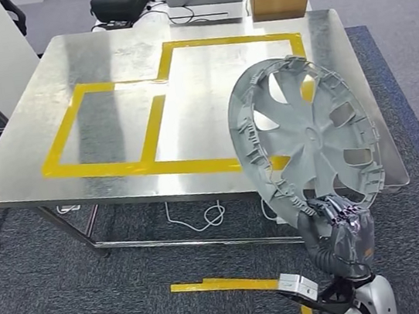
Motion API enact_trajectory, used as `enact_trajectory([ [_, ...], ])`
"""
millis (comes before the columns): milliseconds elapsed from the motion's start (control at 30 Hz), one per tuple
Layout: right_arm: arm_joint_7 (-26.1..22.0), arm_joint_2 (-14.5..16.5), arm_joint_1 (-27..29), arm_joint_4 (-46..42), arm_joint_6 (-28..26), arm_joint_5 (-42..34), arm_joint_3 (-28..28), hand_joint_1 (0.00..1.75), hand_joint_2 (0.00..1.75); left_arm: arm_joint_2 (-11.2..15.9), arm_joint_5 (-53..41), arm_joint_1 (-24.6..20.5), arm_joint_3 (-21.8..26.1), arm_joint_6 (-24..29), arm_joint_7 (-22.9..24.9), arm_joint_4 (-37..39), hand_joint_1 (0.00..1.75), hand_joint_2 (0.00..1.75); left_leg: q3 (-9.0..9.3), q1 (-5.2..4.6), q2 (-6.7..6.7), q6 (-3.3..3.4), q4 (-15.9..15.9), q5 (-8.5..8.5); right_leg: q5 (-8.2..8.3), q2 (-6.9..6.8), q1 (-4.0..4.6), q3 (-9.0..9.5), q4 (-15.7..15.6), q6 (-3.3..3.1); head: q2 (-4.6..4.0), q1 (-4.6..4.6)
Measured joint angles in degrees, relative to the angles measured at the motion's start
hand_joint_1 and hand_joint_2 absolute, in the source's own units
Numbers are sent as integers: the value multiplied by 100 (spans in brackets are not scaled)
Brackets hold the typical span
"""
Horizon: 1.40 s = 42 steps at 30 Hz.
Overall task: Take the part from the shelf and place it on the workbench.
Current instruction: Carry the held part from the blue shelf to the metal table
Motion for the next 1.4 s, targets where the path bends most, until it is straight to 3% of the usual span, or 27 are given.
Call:
enact_trajectory([
  [33, 0, 0, 1, 5, 1, 1, -8, 175, 175, 3, 0, 4, -2, 0, 2, 0, 0, 175, -60, -2, -3, 12, 1, 135, -26, 28, 8, 41, 0, -4, 0, -1],
  [67, 0, 1, 2, 9, 1, 1, -14, 175, 175, 6, 0, 6, -3, 0, 3, 0, 0, 175, -10, -5, -7, 34, -232, 376, -55, 55, 16, 91, 0, -1, 0, -1],
  [133, -4, 3, 0, 16, 2, 1, -21, 175, 175, 13, 1, 6, -5, -1, 4, 0, 0, 175, 214, -25, -41, 116, -929, 858, -117, 95, 30, 161, 1, 17, 0, 7],
  [167, -10, 4, -5, 19, 2, 1, -24, 175, 175, 14, 1, 6, -7, -1, 4, -1, 0, 175, 324, -40, -59, 155, -1229, 964, -139, 113, 32, 173, 6, 38, 0, 8],
  [267, -26, 8, -19, 23, 2, 5, -31, 175, 175, 17, 8, 7, -9, -3, 5, -3, 0, 175, 430, -69, -79, 207, -1536, 926, -143, 136, 19, 156, -13, 132, 0, 7],
  [333, -26, 9, -11, 22, 2, 10, -37, 175, 175, 10, 10, 11, -12, -5, 4, -5, 0, 175, 489, -38, -71, 238, -1623, 943, -197, 114, 17, 133, 35, 192, 0, 23],
  [400, -27, 9, -14, 23, 2, 15, -40, 175, 175, -2, 9, 1, -16, -8, 2, -7, 0, 175, 564, -5, -58, 269, -1690, 948, -412, 62, 2, -101, 485, 252, 0, 65],
  [467, -35, 9, -21, 24, 2, 21, -40, 175, 175, -5, 10, -8, -18, -9, 1, -7, 0, 175, 585, -2, -46, 285, -1693, 924, -656, 24, -26, -541, 1226, 308, 0, 90],
  [500, -42, 9, -20, 25, 2, 24, -40, 175, 175, -5, 10, -7, -19, -9, 1, -7, 0, 175, 597, 0, -42, 286, -1692, 909, -674, 17, -39, -711, 1459, 331, 0, 89],
  [533, -50, 9, -18, 26, 2, 26, -40, 175, 175, -6, 11, -5, -18, -9, 1, -7, 0, 175, 614, 4, -40, 281, -1691, 891, -601, 12, -51, -794, 1517, 348, 0, 89],
  [567, -56, 9, -18, 27, 2, 26, -40, 175, 175, -7, 11, -4, -19, -9, 1, -7, 0, 175, 637, 10, -41, 271, -1691, 872, -444, 5, -63, -772, 1382, 360, 0, 91],
  [633, -63, 9, -19, 30, 2, 26, -40, 175, 175, -9, 11, -2, -21, -10, 1, -7, 0, 175, 709, 23, -45, 223, -1688, 815, -25, -36, -88, -451, 634, 380, 0, 92],
  [700, -71, 9, -29, 34, 2, 25, -42, 175, 175, -8, 11, -6, -21, -10, 1, -7, 0, 175, 746, 8, -50, 145, -1672, 759, 142, -56, -83, -157, 63, 340, 0, 96],
  [800, -74, 9, -29, 39, 2, 25, -51, 175, 175, -4, 15, -10, -21, -7, 1, -7, 0, 175, 768, -8, -40, 57, -1690, 727, 78, -29, -60, -101, 12, 208, 0, 66],
  [867, -60, 9, -29, 39, 2, 25, -57, 175, 175, -2, 14, -15, -21, -8, 1, -8, 0, 175, 722, 1, -35, 15, -1519, 606, 61, -24, -69, -65, -2, 134, 0, 51],
  [900, -48, 9, -29, 39, 2, 26, -60, 175, 175, -2, 14, -18, -21, -8, 1, -9, 0, 175, 604, 2, -36, -1, -1259, 468, 49, -26, -71, -43, -8, 100, 0, 43],
  [967, -17, 9, -29, 42, 2, 27, -69, 175, 175, 2, 14, -15, -21, -9, 1, -9, 0, 175, 195, -1, -37, -4, -463, 142, 17, -25, -49, -15, -7, 51, 0, 37],
  [1000, -5, 9, -29, 46, 2, 27, -73, 175, 175, 4, 14, -11, -21, -9, 1, -9, 0, 175, 0, -3, -37, 5, -130, 61, 0, -17, -33, 5, -7, 33, 0, 39],
  [1033, 4, 9, -27, 51, 2, 28, -75, 175, 175, 7, 15, -6, -21, -9, 1, -9, 0, 175, -110, -9, -37, 25, 13, 104, -21, -4, -15, 33, -7, 21, 0, 38],
  [1067, 8, 9, -25, 56, 2, 28, -78, 175, 175, 9, 15, -3, -21, -9, 1, -9, 0, 175, -116, -19, -39, 57, -74, 267, -45, 11, 4, 72, -7, 14, 0, 38],
  [1133, 11, 9, -25, 63, 2, 28, -79, 175, 175, 13, 15, -2, -21, -9, 1, -8, 0, 175, 109, -63, -53, 172, -743, 769, -102, 37, 30, 143, -9, 13, 0, 41],
  [1167, 10, 9, -31, 66, 2, 28, -79, 175, 175, 14, 15, -2, -21, -9, 2, -8, 0, 175, 237, -87, -60, 234, -1080, 936, -131, 46, 47, 170, -7, 23, 0, 53],
  [1233, 10, 9, -40, 72, 2, 30, -78, 175, 175, 17, 16, -7, -22, -8, 3, -8, 0, 175, 380, -133, -70, 302, -1459, 1005, -160, 51, 42, 167, -7, 63, 0, 69],
  [1333, 25, 9, -39, 77, 2, 34, -78, 175, 175, 14, 17, 0, -20, -8, 3, -9, 0, 175, 445, -121, -71, 306, -1621, 981, -188, 42, 28, 167, -14, 151, 0, 72],
  [1400, 36, 9, -49, 85, 2, 41, -77, 175, 175, 5, 16, -2, -21, -11, 3, -9, 0, 175, 519, -77, -64, 326, -1706, 992, -337, 28, 19, 12, 279, 223, 0, 97],
])
